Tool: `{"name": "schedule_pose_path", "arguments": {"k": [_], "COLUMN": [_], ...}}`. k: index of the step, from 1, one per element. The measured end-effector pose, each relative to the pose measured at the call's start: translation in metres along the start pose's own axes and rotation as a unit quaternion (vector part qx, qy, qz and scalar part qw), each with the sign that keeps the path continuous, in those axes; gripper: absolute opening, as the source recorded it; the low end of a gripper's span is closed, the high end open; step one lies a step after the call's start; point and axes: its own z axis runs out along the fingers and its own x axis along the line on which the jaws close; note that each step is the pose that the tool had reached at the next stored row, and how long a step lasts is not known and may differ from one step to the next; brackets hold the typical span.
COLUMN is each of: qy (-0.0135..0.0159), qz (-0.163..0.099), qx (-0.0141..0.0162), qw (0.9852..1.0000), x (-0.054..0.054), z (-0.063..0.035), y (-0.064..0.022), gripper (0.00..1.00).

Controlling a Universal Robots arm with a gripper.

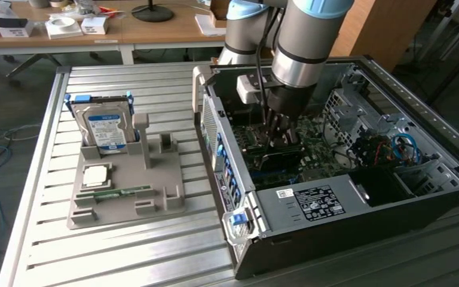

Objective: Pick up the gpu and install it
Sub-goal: 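Press down on the gpu until it lock into place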

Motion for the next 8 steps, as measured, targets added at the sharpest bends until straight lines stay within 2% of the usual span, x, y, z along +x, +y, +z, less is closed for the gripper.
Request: {"name": "schedule_pose_path", "arguments": {"k": [8], "qy": [-0.0001], "qz": [0.0], "qx": [0.0001], "qw": [1.0], "x": [0.0034], "z": [-0.0017], "y": [0.0], "gripper": [0.11]}}
